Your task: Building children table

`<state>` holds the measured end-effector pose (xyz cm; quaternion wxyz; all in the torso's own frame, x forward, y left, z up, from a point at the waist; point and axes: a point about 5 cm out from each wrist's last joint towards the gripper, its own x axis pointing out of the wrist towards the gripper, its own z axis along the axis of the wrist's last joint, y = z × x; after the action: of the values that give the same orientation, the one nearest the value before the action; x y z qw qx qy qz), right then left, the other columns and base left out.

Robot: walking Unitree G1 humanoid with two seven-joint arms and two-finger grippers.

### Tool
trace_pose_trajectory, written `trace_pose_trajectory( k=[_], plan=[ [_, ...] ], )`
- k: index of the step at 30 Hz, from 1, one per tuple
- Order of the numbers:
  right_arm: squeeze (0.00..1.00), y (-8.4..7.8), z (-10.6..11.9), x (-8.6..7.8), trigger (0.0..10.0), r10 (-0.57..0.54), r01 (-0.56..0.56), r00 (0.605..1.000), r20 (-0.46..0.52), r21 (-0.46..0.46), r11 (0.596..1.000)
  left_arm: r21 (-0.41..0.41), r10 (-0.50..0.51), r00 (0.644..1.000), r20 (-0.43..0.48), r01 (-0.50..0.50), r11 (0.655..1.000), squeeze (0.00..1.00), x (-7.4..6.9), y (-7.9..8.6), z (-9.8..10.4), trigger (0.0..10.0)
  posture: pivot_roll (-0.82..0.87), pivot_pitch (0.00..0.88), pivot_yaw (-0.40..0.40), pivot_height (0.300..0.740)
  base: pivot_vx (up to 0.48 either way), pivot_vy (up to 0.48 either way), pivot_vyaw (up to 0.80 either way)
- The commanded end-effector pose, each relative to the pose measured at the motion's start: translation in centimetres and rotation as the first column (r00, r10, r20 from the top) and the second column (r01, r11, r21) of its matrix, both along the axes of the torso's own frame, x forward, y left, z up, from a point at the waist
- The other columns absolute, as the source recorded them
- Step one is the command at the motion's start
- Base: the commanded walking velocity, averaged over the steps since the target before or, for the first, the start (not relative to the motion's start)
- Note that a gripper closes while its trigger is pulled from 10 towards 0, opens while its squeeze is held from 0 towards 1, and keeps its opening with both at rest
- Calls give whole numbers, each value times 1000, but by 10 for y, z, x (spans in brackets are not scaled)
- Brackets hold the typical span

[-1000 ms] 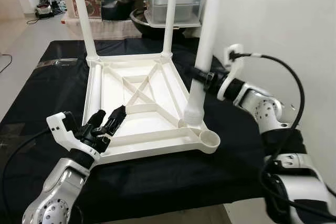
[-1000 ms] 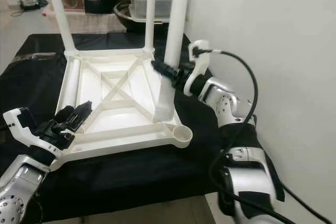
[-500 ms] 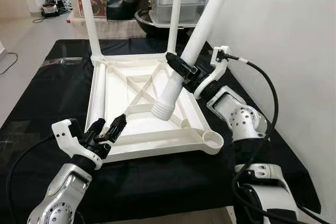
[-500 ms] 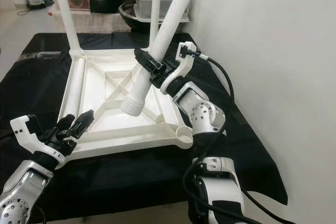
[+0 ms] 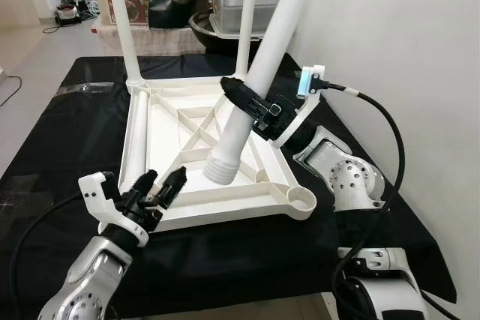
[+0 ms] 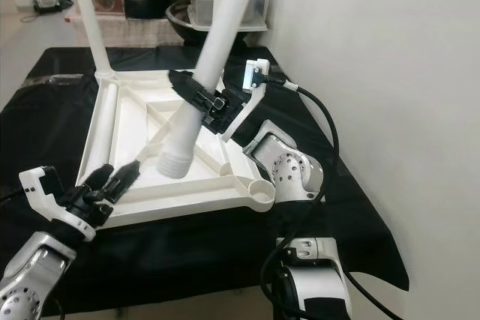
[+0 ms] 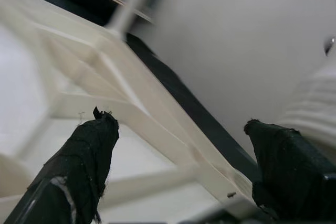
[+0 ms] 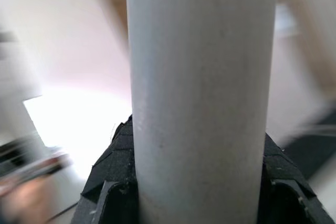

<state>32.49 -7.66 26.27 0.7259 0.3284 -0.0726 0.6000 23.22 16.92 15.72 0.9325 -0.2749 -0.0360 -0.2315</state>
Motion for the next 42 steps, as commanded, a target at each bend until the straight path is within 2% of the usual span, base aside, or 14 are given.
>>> trace_pose_trajectory(
  k=[1, 4, 8, 10, 11, 13, 22, 23, 27, 31, 37, 38, 39, 42],
  plan=[
    [0, 3, 20, -12, 0, 149, -155, 986, 81, 72, 985, 16, -116, 993, 17, 116, 993, 0, -7, -11, 3, 10000, 78, 0, -66, 740, 0, 0, 0],
    [0, 6, 33, -16, 0, 222, -236, 963, 150, 83, 968, 48, -172, 985, 16, 171, 984, 0, -12, -16, 2, 10000, 83, 0, -65, 740, 0, 0, 0],
    [0, 13, 44, -31, 0, 368, -393, 895, 252, 54, 918, 55, -178, 984, 8, 177, 983, 0, -14, -16, 0, 10000, 89, 0, -73, 740, 0, 0, 0],
    [0, 15, 45, -36, 0, 410, -436, 871, 271, 42, 899, 53, -179, 984, 11, 178, 983, 0, -15, -16, 0, 10000, 89, 0, -73, 740, 0, 0, 0],
    [0, 17, 44, -41, 0, 445, -472, 844, 298, 20, 881, 49, -190, 982, 17, 189, 981, 0, -16, -18, 1, 10000, 97, 0, -84, 740, 0, 0, 0],
    [0, 18, 42, -44, 0, 468, -494, 830, 303, 8, 870, 46, -219, 976, 20, 218, 975, 0, -18, -21, 2, 10000, 101, 0, -87, 740, 0, 0, 0],
    [0, 17, 34, -47, 0, 504, -525, 814, 289, -8, 851, 103, -358, 934, 0, 356, 929, 0, -32, -31, 1, 10000, 101, 0, -81, 740, 0, 0, 0],
    [0, 19, 30, -46, 0, 502, -516, 818, 282, -26, 856, 117, -396, 918, 6, 392, 912, 0, -33, -32, 4, 10000, 97, 0, -77, 740, 0, 0, 0],
    [0, 20, 27, -44, 0, 497, -506, 822, 277, -45, 862, 126, -424, 905, 14, 419, 899, 0, -33, -33, 8, 10000, 97, 0, -77, 740, 0, 0, 0],
    [0, 24, 19, -39, 0, 475, -473, 841, 258, -75, 878, 203, -507, 862, 30, 491, 847, 0, -32, -36, 18, 10000, 98, 0, -71, 740, 0, 0, 0],
    [0, 27, 14, -38, 0, 456, -448, 856, 243, -94, 889, 216, -549, 835, 43, 528, 821, 0, -33, -40, 24, 10000, 98, 0, -71, 740, 0, 0, 0],
    [0, 28, 12, -37, 0, 453, -443, 859, 237, -95, 891, 224, -572, 820, 38, 550, 804, 0, -34, -42, 24, 10000, 100, 0, -72, 740, 0, 0, 0],
    [0, 28, 12, -37, 0, 453, -443, 859, 237, -95, 891, 224, -572, 820, 38, 550, 804, 0, -34, -42, 24, 10000, 100, 0, -72, 740, 0, 0, 0],
    [0, 30, 9, -37, 0, 455, -444, 862, 222, -101, 890, 287, -624, 781, -8, 600, 747, 0, -39, -45, 19, 10000, 99, 0, -68, 740, 0, 0, 0]
  ],
)
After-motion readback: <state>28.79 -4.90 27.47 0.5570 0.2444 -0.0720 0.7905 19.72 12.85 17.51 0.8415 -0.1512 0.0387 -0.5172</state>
